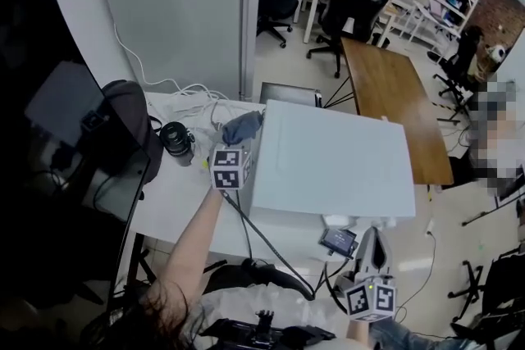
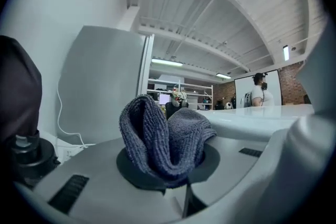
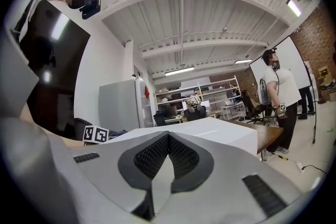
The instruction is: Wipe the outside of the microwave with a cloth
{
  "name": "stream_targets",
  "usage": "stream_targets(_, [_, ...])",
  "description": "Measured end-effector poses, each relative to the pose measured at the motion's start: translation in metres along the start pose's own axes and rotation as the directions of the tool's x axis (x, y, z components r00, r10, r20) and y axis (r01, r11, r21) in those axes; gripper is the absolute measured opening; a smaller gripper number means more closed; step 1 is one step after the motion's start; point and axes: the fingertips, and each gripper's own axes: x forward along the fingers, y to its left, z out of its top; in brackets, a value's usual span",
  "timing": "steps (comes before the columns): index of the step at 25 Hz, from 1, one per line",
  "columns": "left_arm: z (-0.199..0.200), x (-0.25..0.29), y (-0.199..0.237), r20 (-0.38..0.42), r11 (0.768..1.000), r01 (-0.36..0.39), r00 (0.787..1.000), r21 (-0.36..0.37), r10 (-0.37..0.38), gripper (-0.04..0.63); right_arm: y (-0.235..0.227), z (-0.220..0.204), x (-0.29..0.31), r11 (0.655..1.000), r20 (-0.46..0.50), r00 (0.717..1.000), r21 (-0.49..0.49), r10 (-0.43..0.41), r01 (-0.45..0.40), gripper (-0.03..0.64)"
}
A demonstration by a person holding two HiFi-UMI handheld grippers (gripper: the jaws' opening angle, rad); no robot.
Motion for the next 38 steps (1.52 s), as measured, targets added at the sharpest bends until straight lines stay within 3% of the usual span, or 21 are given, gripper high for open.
stream_targets(8, [-0.034,-0.105,-0.034,-0.034,0.998,0.049,0.998,-0.048,-0.05,0.048,0.014,0.002,0.011,0.993,-0.004,0.997,-0.093,0.078,-0.078,0.018])
stream_targets(14, [-0.071,-0.194,-0.077,-0.093,0.989,0.061,0.993,-0.132,-0.073,0.048,0.013,0.002,0.017,0.99,0.011,0.993,0.085,0.115,-0.116,0.018])
stream_targets(17, [-0.08,-0.215,-0.092,-0.112,0.985,0.062,0.99,-0.161,-0.081,0.048,0.007,0.002,0.019,0.989,0.004,0.993,0.082,0.119,-0.119,0.018])
stream_targets(20, [-0.073,-0.223,-0.083,-0.093,0.989,0.005,0.996,-0.15,-0.019,0.048,0.003,0.0,0.018,0.988,-0.005,0.992,0.09,0.124,-0.123,0.018])
stream_targets(24, [-0.05,-0.201,-0.04,-0.021,0.993,-0.091,0.996,-0.079,0.089,0.048,-0.001,0.0,0.016,0.988,-0.002,0.993,0.102,0.115,-0.114,0.018])
stream_targets(28, [-0.051,-0.139,-0.001,-0.015,0.989,-0.139,0.99,-0.047,0.138,0.048,-0.008,0.003,0.01,0.989,0.01,0.996,0.118,0.091,-0.091,0.018])
stream_targets(34, [-0.069,-0.032,0.016,-0.073,0.991,-0.045,0.997,-0.122,0.036,0.048,-0.016,0.001,0.001,0.989,0.019,0.999,0.144,0.036,-0.038,0.018])
stream_targets(38, [-0.089,0.004,0.006,-0.153,0.995,0.019,0.988,-0.095,-0.034,0.048,-0.025,0.005,-0.004,0.991,0.019,1.0,0.135,-0.023,0.02,0.018])
